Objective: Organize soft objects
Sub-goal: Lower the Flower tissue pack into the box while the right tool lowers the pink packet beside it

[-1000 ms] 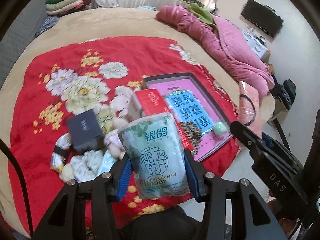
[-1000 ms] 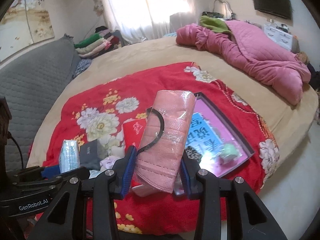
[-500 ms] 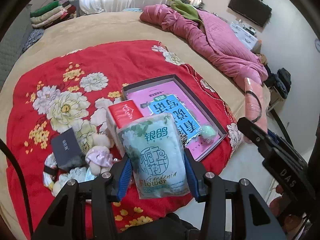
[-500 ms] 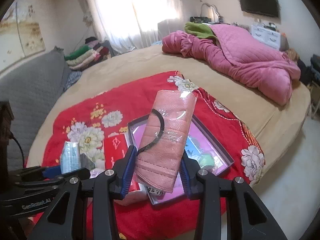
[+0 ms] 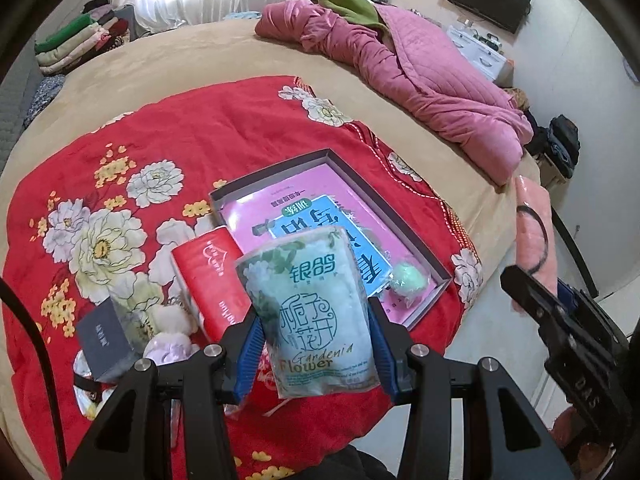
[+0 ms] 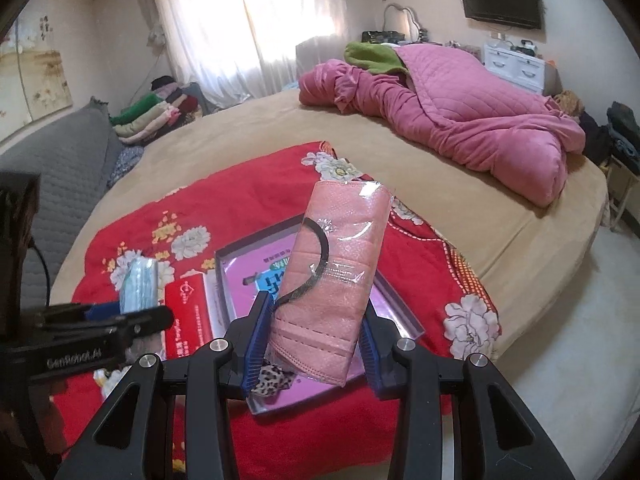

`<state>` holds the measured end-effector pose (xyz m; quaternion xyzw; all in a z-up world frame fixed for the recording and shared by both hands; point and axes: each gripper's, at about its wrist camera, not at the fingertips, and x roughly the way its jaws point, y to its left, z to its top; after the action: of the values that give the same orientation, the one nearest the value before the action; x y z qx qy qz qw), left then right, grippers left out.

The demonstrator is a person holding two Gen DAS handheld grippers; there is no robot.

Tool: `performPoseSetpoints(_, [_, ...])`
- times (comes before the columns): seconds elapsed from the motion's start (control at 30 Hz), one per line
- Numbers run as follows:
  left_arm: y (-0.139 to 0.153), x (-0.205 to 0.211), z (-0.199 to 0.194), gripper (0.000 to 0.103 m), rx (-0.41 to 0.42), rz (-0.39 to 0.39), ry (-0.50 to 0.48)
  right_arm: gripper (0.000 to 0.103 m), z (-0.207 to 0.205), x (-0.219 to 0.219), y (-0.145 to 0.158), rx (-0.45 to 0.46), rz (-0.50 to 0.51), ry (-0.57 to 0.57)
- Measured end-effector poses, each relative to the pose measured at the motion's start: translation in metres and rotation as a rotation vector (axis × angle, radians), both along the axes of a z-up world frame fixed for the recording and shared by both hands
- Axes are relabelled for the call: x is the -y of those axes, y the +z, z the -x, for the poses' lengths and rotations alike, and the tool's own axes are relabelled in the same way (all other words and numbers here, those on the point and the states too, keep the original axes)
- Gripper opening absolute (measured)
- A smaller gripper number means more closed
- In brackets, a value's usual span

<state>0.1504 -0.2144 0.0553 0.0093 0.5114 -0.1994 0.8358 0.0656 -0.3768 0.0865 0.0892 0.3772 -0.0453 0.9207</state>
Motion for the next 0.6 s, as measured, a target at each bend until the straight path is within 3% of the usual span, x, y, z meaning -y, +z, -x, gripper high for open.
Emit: performPoseSetpoints(0.6, [-0.035,0.036,-0.035,0.049,-0.079,-0.037,-0.041,0.042,-0.017,0.004,-0.032,-0.063,-0.026,0.033])
